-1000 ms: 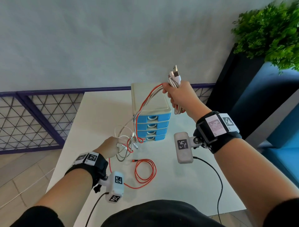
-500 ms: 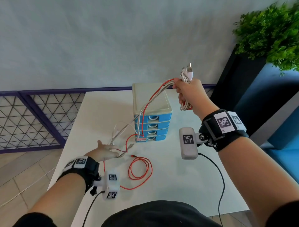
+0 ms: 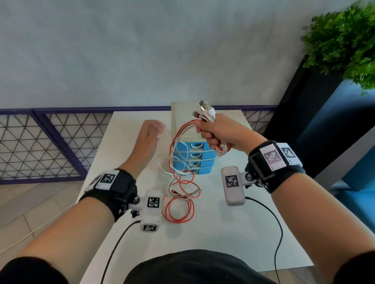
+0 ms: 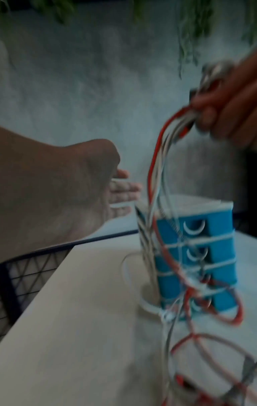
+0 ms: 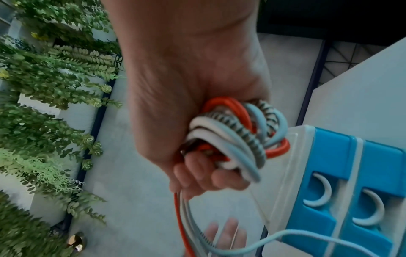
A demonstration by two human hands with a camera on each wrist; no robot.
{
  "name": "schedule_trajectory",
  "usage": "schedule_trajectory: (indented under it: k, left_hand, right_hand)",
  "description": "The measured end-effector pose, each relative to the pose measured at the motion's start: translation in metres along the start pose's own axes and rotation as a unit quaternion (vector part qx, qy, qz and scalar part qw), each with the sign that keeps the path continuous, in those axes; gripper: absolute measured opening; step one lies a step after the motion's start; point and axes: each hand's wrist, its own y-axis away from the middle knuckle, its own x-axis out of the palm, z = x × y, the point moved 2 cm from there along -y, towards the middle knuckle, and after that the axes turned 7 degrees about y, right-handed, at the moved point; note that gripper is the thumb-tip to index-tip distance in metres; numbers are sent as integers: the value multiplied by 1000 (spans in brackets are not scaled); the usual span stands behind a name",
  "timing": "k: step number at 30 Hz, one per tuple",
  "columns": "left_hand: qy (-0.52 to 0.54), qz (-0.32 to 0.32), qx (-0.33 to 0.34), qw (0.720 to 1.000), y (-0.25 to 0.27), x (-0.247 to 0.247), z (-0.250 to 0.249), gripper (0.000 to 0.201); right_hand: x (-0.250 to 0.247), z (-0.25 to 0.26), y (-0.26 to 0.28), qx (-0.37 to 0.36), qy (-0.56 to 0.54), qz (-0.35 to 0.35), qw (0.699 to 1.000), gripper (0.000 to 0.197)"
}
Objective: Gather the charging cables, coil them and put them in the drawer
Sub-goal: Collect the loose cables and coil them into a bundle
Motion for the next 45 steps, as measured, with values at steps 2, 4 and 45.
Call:
schedule_trajectory:
  k: [2,4,45]
  left_hand:
    - [75,106,-89,987,-1,21,-19,45]
    - [68,207,-158,963,6,36,-31,74]
    - [-546,149,24,824,54,98,-84,32]
  right_hand:
    - [8,0,0,-3,-28,47,999,26]
    - [12,-1,0,-11,-60,77,995,26]
    - [19,-18,-20,17,-194,-94,976,25]
